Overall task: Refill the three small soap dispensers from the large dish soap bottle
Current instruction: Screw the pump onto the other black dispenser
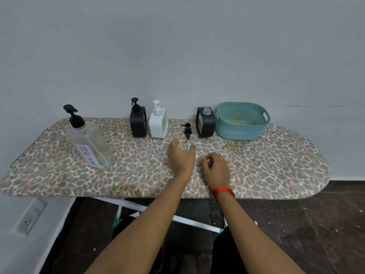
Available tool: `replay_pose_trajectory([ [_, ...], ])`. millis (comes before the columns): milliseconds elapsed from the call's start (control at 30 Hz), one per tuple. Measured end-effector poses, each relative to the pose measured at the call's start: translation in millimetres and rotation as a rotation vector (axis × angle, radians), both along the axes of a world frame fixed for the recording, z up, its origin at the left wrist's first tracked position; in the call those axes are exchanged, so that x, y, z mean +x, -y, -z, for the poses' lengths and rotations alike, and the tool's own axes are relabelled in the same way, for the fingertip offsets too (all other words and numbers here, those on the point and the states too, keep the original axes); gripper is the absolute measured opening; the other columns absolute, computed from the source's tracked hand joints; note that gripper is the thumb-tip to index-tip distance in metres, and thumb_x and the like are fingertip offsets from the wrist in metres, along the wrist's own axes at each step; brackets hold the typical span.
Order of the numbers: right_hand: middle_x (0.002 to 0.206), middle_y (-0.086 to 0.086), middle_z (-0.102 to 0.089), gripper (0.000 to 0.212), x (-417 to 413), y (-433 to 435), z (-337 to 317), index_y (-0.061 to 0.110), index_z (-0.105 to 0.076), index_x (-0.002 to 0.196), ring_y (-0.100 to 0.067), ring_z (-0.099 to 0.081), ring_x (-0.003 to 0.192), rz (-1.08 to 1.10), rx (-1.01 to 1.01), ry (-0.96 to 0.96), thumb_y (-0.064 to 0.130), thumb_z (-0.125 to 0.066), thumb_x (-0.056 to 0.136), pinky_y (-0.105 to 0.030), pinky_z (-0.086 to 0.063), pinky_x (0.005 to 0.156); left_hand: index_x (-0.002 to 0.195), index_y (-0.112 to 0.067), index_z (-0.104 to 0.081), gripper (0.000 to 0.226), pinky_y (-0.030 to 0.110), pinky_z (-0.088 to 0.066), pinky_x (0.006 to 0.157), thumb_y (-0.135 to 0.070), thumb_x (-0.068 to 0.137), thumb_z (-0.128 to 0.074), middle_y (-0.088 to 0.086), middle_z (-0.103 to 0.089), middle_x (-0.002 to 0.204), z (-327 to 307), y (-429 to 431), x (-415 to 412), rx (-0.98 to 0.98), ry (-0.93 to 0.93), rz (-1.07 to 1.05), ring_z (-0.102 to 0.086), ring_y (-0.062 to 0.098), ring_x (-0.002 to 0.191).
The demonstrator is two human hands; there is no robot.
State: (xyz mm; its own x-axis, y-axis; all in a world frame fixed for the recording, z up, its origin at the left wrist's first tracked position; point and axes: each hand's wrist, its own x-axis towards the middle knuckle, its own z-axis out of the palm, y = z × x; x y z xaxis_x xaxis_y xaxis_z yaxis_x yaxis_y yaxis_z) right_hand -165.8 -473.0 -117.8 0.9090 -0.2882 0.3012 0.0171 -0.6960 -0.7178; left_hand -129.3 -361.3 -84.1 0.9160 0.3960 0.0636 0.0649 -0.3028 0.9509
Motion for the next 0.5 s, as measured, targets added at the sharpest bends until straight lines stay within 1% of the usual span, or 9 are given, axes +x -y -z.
replay_pose_trajectory([
  [100,0.074,0.007,-0.054,0.013,-1.4,2.6,-0.1,0.022,-0.056,0.081,-0.012,-0.051,0.072,0.066,0.111,0.034,0.027,-0.057,0.092,-0.029,-0.040,0.064,0.142,-0.010,-0.050,0.078,0.033,-0.044,0.104,-0.043,0.080,-0.082,0.009,-0.057,0.139,-22.8,29.1,29.3,0.129,0.008,0.192,-0.053,0.024,0.129],
  [167,0.075,0.007,-0.055,0.014,-1.0,4.3,1.2,0.022,-0.055,0.079,-0.010,-0.052,0.071,0.077,0.155,0.040,0.025,-0.057,0.092,-0.028,-0.038,0.063,0.136,-0.010,-0.052,0.080,0.035,-0.049,0.099,-0.047,0.073,-0.085,0.010,-0.062,0.132,-37.6,46.4,53.9,0.199,-0.011,0.255,-0.058,0.027,0.122],
  [267,0.076,0.006,-0.057,0.012,0.1,4.0,2.3,0.021,-0.056,0.081,-0.012,-0.053,0.073,0.071,0.160,0.020,0.026,-0.057,0.092,-0.030,-0.041,0.064,0.127,-0.009,-0.051,0.077,0.039,-0.053,0.091,-0.047,0.070,-0.087,0.011,-0.064,0.124,-46.0,62.5,84.1,0.243,-0.066,0.248,-0.062,0.030,0.114],
  [367,0.078,0.005,-0.059,0.010,0.5,4.5,2.6,0.021,-0.058,0.084,-0.014,-0.055,0.076,0.069,0.152,0.016,0.026,-0.057,0.092,-0.032,-0.046,0.067,0.124,-0.009,-0.053,0.074,0.040,-0.053,0.088,-0.046,0.070,-0.088,0.011,-0.065,0.122,-41.6,67.2,99.8,0.269,-0.106,0.226,-0.064,0.031,0.112],
  [500,0.076,0.004,-0.059,0.009,1.7,5.2,3.0,0.020,-0.059,0.086,-0.014,-0.055,0.075,0.053,0.121,0.016,0.026,-0.058,0.091,-0.033,-0.047,0.067,0.117,-0.010,-0.061,0.062,0.035,-0.056,0.079,-0.039,0.070,-0.088,0.009,-0.071,0.113,-35.9,69.7,101.7,0.250,-0.047,0.225,-0.069,0.027,0.101],
])
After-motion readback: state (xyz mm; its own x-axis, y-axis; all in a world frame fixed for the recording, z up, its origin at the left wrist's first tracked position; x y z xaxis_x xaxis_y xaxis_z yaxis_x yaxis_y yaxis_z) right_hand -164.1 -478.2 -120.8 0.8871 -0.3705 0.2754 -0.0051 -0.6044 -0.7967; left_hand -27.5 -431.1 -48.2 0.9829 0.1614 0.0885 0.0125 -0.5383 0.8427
